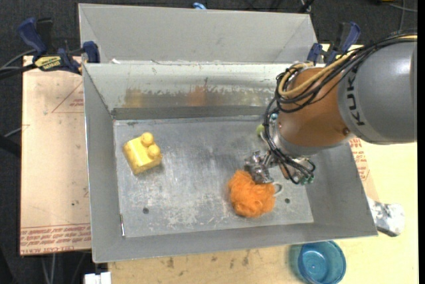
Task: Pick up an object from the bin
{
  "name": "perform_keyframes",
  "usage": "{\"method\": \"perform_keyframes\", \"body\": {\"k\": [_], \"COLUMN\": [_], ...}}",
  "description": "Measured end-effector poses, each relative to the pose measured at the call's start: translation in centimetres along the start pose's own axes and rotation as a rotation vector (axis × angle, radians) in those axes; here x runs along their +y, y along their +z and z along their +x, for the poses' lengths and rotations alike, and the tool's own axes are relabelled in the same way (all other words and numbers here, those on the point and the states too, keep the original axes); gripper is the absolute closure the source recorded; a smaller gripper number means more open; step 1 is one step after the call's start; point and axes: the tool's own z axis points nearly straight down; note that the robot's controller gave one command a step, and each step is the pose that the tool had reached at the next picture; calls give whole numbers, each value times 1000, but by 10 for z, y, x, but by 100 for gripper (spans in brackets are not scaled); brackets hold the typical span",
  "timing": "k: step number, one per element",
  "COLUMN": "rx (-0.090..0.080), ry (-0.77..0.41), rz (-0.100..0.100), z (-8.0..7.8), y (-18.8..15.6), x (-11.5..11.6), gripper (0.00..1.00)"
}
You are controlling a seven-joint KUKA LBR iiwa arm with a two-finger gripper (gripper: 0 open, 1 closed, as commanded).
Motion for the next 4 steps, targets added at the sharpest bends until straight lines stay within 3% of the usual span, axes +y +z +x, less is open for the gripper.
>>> {"method": "perform_keyframes", "body": {"k": [1, 2, 3, 4], "rx": [5, 15, 9, 10], "ry": [-1, -2, -3, -3], "rz": [-5, -6, -6, -6], "z": [2, 5, 3, 3], "y": [3, 5, 5, 5], "x": [2, 3, 3, 3], "gripper": [0, 100, 0, 0]}}
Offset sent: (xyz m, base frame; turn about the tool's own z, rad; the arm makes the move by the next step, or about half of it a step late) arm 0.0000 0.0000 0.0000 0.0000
